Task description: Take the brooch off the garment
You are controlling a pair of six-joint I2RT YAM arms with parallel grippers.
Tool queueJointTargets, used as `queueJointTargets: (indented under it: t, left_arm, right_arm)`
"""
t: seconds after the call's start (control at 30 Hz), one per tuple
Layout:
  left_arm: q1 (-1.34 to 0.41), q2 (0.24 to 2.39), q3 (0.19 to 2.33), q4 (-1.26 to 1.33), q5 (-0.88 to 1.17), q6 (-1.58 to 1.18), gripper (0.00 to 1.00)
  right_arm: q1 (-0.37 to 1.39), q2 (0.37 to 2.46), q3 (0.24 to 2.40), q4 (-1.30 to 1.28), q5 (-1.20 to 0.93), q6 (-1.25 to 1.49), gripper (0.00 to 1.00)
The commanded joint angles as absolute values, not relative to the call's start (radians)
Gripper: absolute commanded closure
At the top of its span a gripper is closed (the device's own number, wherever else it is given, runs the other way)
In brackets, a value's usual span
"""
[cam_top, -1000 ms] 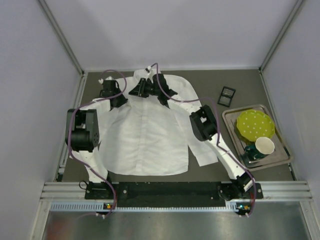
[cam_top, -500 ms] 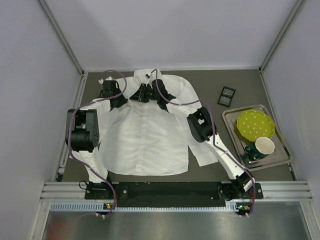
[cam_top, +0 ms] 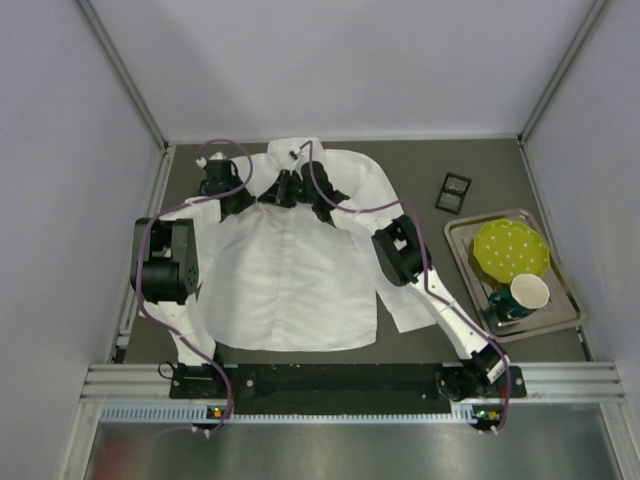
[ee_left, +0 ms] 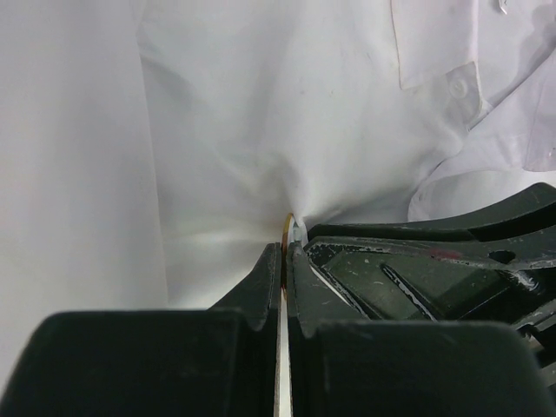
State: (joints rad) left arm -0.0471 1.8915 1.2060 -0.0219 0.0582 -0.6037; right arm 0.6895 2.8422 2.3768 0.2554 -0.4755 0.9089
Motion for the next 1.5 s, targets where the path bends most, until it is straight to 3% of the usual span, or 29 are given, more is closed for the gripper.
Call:
queueJointTargets:
  t: [0.0, 0.17, 0.33, 0.63, 1.47]
  left_arm:
    - [-0.051, 1.870, 1.200, 0.038, 0.052, -0.617, 1.00]
    - [-0.051, 1.882, 1.207, 0.035, 0.052, -0.624, 1.00]
    - [-0.051, 1.893, 1.218, 0.022, 0.041, -0.621, 1.00]
    - [-0.051, 1.887, 1.224, 0.018, 0.035, -0.612, 1.00]
    - [-0.051, 1.878, 1.175, 0.169, 0.126, -0.646, 1.00]
  right_arm:
    - [0.710, 2.850, 2.365, 0.325, -0.483, 0.916, 0.89]
    - [0.709, 2.836, 2.330, 0.340, -0.488, 0.914, 0.94]
    - [0.709, 2.815, 2.289, 0.376, -0.486, 0.908, 0.90]
    - [0.709, 2.807, 2.269, 0.390, -0.489, 0.908, 1.00]
    - [0.709, 2.827, 2.286, 0.443, -0.568, 0.920, 1.00]
